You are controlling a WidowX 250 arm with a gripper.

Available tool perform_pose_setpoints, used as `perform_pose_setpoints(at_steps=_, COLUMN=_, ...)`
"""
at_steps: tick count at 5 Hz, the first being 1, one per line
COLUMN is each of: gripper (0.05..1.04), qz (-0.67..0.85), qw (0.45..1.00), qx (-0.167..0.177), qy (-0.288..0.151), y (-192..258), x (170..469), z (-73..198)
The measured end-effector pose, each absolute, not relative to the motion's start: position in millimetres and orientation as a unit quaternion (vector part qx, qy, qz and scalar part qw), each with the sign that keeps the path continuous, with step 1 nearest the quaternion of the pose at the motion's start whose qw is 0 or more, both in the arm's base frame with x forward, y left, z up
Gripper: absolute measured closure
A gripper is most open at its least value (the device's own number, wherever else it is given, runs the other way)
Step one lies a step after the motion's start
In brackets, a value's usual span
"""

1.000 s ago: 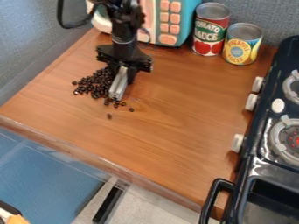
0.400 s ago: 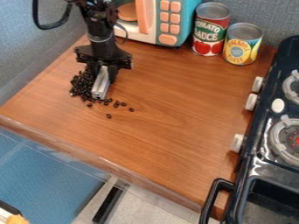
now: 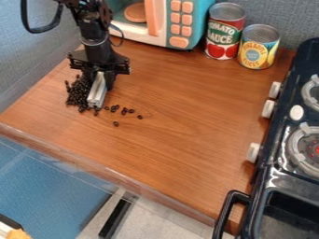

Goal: Sweep into pile

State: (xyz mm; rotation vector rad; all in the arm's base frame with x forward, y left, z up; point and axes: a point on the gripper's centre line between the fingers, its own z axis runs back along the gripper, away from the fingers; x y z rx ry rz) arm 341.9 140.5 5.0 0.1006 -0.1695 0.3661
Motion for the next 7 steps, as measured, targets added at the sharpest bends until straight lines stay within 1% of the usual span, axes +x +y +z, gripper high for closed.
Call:
perform_pose_setpoints(at_steps=2, gripper=0.697, qz=0.198, qw=0.979, qx=0.001, qy=-0.054, y=126.0, x=334.9, z=10.6)
perform_pose_setpoints(at_steps=3, gripper=0.697, qz=0.204, qw=0.978, qx=-0.02, qy=-0.047, y=118.3, x=333.9, z=16.4)
perform_pose_setpoints(at_steps=4, gripper=0.697, qz=0.195, qw=0.978, qx=-0.028, qy=-0.064, y=102.2, x=335.8, z=32.9)
perform_pose_setpoints(at_steps=5, gripper=0.697, qz=0.17, qw=0.982, qx=-0.038, qy=-0.072, y=70.2, x=333.1, z=45.9)
perform_pose_setpoints(at_steps=6, gripper=0.697, qz=0.144, qw=0.986, qx=-0.041, qy=-0.068, y=40.8, x=328.0, z=49.1)
perform_pose_setpoints(at_steps=7, gripper=0.697, qz=0.1, qw=0.992, qx=-0.027, qy=-0.069, y=13.6, x=324.8, z=40.9)
